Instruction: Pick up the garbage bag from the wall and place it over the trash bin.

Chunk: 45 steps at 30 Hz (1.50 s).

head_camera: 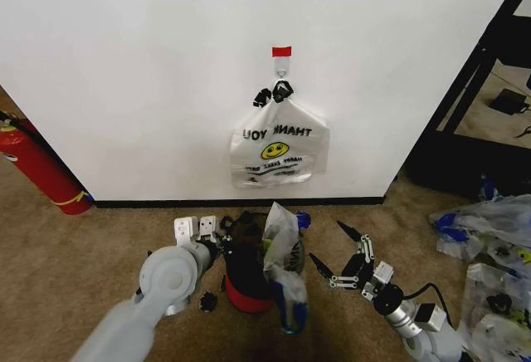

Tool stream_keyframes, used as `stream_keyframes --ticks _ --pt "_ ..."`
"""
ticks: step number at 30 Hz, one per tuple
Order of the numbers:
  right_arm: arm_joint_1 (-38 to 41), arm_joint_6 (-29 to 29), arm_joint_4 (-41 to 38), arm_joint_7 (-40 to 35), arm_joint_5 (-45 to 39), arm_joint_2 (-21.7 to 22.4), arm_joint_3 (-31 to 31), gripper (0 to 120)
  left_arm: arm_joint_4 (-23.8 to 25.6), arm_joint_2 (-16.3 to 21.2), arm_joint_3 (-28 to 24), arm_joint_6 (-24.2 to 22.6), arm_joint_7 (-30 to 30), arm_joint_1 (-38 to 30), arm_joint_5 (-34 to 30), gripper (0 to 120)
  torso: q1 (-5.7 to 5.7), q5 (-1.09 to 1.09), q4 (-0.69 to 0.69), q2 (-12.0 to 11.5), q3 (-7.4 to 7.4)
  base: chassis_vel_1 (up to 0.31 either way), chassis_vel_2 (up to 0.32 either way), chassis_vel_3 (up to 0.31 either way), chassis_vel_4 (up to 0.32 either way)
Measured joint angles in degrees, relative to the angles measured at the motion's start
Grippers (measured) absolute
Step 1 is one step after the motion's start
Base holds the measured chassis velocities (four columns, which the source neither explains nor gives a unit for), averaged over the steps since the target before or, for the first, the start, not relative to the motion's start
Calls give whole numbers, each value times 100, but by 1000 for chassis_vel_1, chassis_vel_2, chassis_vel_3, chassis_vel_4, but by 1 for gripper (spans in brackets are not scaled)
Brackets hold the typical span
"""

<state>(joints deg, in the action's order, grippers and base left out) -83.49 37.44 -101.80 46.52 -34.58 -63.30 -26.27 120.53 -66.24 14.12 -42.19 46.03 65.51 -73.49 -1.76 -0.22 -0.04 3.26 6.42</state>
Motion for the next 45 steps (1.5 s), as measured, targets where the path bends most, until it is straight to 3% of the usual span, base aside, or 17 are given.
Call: stream_keyframes --ticks 5,13,18,21,23,26,30,32,36,39,41,45 --pt "-72 1 -53 68 4 35 -46 100 1 -395 300 6 -31 287 59 5 0 0 -1 0 0 0 0 0 0" --pt "-328 108 -162 217 3 156 -170 100 -331 -749 352 402 -992 736 955 5 0 -1 -2 0 0 0 0 0 0" --pt "-372 115 -205 279 3 178 -165 100 -317 -782 387 199 -1590 856 1469 11 0 -1 -2 0 0 0 0 0 0" --pt "-338 116 -180 318 14 169 -142 100 -333 -672 334 222 -1953 891 1869 22 0 -1 -2 0 0 0 0 0 0" --pt "-275 113 -125 338 46 138 -87 100 -372 -482 256 499 -2424 971 2508 33 0 -1 -1 0 0 0 0 0 0" --pt "-213 96 -81 342 56 133 -46 100 -306 -314 245 673 -2677 1033 2897 41 0 -2 -1 -1 1 0 0 0 0" --pt "-100 72 47 344 60 146 -34 100 -66 -95 190 1599 -3084 1069 4083 58 -1 -2 -1 -1 1 0 0 0 0" --pt "-64 59 161 335 70 162 -41 100 215 5 113 1824 -3387 1114 4431 64 0 -2 -1 -1 1 0 0 0 0" --pt "-76 -151 409 -240 568 275 -76 100 775 240 -265 1767 -3950 1175 4575 78 0 0 -1 -1 0 0 0 0 0" --pt "-172 -348 538 -1103 1326 455 -98 100 918 610 -862 1362 -4188 962 4563 91 0 -1 -3 -1 0 0 0 0 0" --pt "-185 -358 543 -1197 1389 474 -106 100 917 684 -967 1279 -4190 910 4555 94 0 -2 -4 -1 0 0 0 0 0" --pt "-260 -385 507 -1701 1686 558 -187 100 595 1253 -1770 971 -4199 410 4695 100 0 -2 -2 -1 0 0 0 0 0"
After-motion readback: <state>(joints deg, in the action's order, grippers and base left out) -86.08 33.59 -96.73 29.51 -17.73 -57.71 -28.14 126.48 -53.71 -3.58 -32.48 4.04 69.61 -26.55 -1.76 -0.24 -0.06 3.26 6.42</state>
